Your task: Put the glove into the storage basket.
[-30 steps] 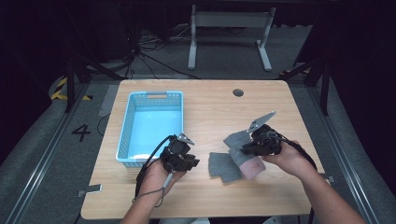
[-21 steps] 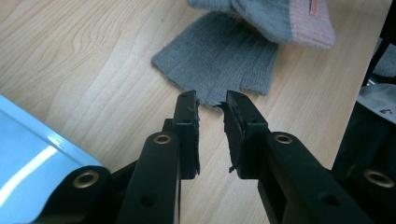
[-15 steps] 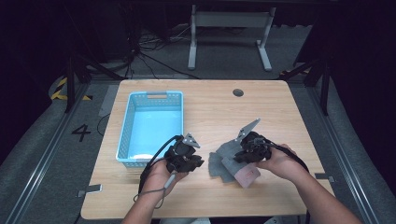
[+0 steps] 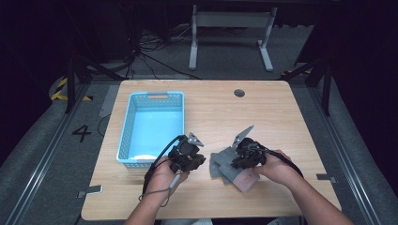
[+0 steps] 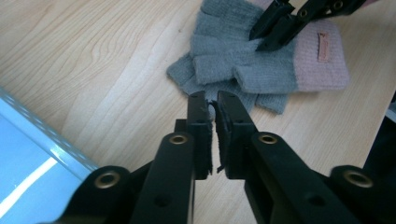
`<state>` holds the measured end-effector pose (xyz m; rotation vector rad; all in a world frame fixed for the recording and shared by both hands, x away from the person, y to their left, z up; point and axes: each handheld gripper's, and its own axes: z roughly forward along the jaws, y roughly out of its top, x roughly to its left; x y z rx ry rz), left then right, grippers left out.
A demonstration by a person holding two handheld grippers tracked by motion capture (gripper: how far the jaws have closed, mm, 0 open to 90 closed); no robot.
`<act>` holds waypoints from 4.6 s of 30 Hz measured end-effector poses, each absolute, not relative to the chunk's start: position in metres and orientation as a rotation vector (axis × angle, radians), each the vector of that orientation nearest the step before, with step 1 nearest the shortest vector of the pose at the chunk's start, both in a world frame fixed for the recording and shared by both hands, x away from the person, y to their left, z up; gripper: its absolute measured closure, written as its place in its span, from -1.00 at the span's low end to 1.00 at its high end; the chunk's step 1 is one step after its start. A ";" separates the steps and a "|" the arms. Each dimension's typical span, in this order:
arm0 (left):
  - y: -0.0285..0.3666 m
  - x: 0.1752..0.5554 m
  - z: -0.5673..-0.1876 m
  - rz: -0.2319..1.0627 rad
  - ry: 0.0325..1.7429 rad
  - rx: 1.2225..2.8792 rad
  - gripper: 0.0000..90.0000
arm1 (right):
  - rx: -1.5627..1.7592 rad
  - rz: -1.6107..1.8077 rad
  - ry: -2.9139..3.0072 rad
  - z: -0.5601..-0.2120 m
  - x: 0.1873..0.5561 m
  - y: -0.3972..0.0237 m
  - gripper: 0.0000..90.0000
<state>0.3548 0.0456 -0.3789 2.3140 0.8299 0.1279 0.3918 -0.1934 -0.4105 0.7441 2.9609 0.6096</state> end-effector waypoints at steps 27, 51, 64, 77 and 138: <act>0.018 0.376 -0.399 0.011 0.828 2.295 0.41 | 0.936 0.856 2.659 -0.396 0.341 -0.276 0.54; 0.014 0.384 -0.421 -0.045 0.836 2.361 0.43 | 0.865 0.789 2.714 -0.425 0.317 -0.286 0.48; 0.001 0.388 -0.432 0.024 0.802 2.429 0.32 | 0.822 0.749 2.728 -0.433 0.319 -0.282 0.49; -0.008 0.392 -0.439 0.004 0.797 2.470 0.32 | 0.811 0.743 2.726 -0.434 0.319 -0.278 0.53; 0.003 0.336 -0.385 0.111 0.711 2.463 0.98 | 0.941 0.931 2.553 -0.397 0.355 -0.281 0.89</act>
